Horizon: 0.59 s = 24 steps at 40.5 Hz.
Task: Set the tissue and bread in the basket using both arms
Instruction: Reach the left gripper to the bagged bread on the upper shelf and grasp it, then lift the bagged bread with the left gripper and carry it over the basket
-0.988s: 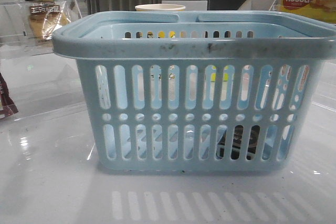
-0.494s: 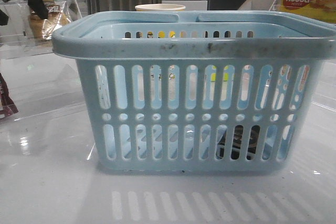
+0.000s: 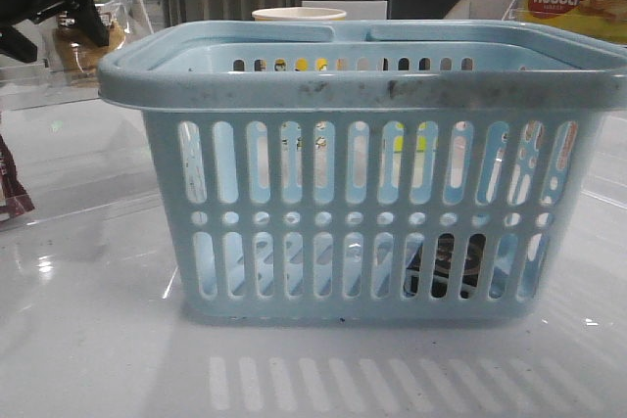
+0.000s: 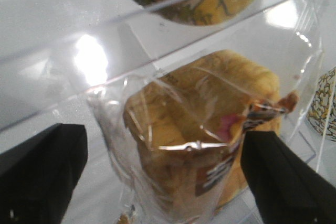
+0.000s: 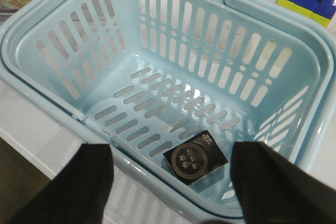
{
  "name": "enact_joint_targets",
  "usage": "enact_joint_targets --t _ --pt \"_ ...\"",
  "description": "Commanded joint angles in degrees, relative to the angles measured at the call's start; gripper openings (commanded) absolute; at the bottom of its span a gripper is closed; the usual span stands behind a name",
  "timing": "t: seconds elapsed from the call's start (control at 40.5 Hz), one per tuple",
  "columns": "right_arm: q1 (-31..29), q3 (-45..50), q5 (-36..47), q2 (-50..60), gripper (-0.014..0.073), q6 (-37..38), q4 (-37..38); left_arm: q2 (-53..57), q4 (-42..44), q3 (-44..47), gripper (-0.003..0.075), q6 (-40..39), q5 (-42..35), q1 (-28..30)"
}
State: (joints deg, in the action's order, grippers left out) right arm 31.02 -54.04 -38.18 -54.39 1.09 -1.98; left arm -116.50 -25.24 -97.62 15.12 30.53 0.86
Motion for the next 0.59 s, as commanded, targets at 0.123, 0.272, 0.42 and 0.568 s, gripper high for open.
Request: enact_joint_targets --t 0.123,0.272,0.42,0.568 --pt "-0.12 -1.62 4.03 0.89 0.0570 -0.50 0.64 3.31 -1.52 -2.28 0.0454 1.07 -1.73 -0.16" --pt "-0.12 -1.62 4.03 0.89 0.0570 -0.50 0.64 3.41 -1.62 -2.28 0.0269 1.07 -0.86 -0.16" --pt "-0.12 -1.62 4.03 0.89 0.0570 -0.50 0.64 4.29 -1.60 -2.28 0.0121 1.07 1.03 -0.16" --pt "-0.12 -1.62 4.03 0.89 0.0570 -0.50 0.64 6.41 -1.75 -2.28 0.0093 1.07 3.30 -0.16"
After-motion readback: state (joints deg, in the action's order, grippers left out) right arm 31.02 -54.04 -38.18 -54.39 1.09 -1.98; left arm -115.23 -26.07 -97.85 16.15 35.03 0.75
